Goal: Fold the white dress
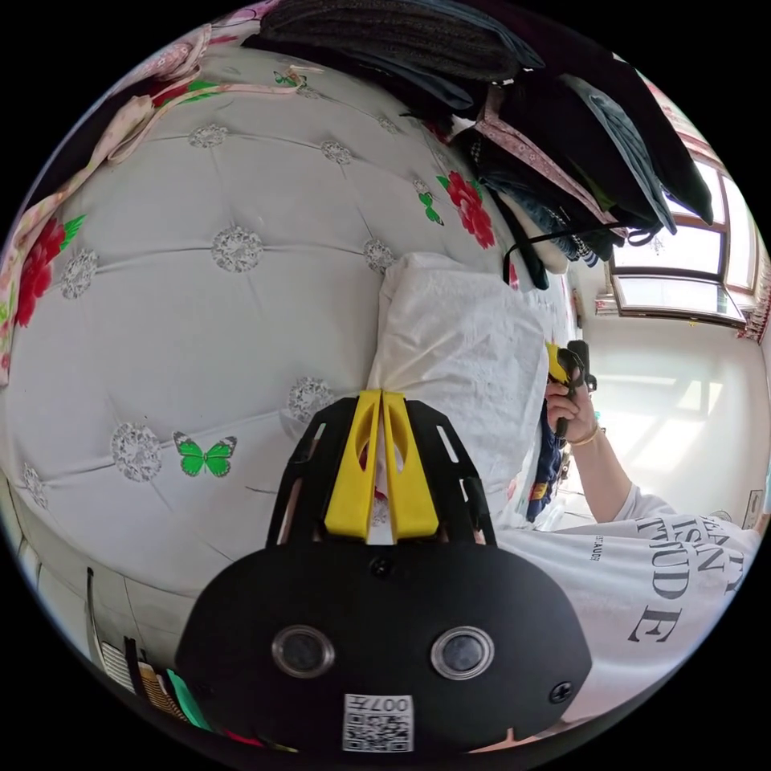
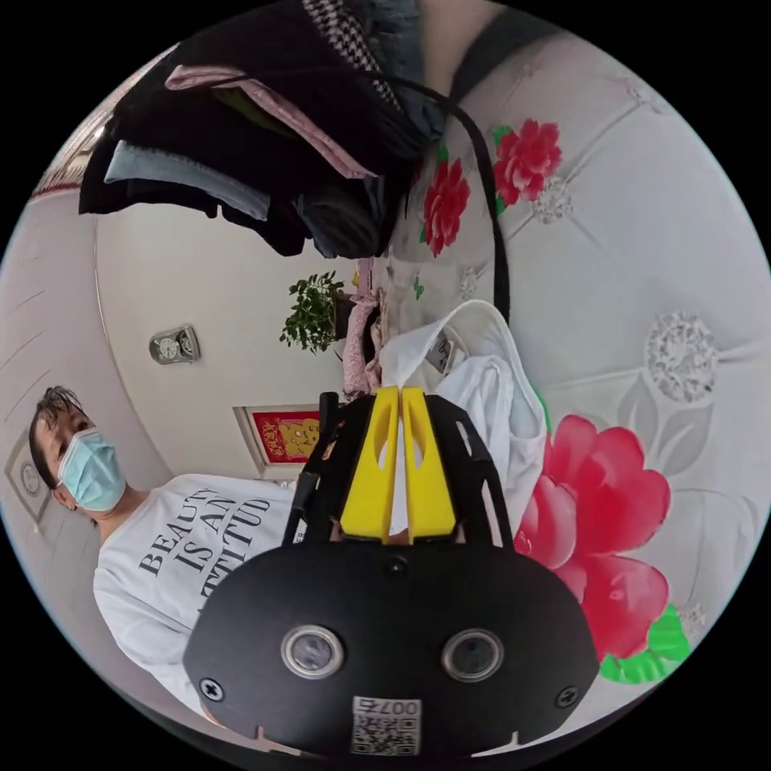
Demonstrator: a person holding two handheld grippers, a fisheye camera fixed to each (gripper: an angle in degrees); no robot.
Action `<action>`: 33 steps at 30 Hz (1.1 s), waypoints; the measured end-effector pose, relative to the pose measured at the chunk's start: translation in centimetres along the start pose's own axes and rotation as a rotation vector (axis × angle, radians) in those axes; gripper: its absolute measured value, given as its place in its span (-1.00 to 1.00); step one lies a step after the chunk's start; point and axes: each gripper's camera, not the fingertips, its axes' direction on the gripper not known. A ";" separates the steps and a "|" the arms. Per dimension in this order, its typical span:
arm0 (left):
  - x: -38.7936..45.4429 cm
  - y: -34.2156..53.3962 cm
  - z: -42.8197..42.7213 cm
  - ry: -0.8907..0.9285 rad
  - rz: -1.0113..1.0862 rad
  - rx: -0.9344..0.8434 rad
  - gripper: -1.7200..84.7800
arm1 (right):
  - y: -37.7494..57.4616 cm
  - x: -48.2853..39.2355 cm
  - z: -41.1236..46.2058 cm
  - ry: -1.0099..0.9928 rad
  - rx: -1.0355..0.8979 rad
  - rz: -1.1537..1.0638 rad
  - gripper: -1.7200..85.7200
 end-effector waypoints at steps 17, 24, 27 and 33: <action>-0.7 8.1 -7.9 0.043 0.073 0.126 -0.75 | 8.1 -8.6 2.9 0.528 0.009 -0.111 -0.82; -3.2 8.3 -7.5 0.123 0.084 0.081 -0.58 | 9.8 -4.7 1.2 0.366 0.146 0.050 -0.64; -2.5 7.7 -7.5 0.105 0.158 0.054 -0.59 | 9.9 -5.0 3.1 0.338 0.229 0.032 -0.66; -4.1 6.3 -3.6 0.290 0.140 -0.022 -0.81 | 5.5 -6.6 7.6 0.380 0.056 0.044 -0.82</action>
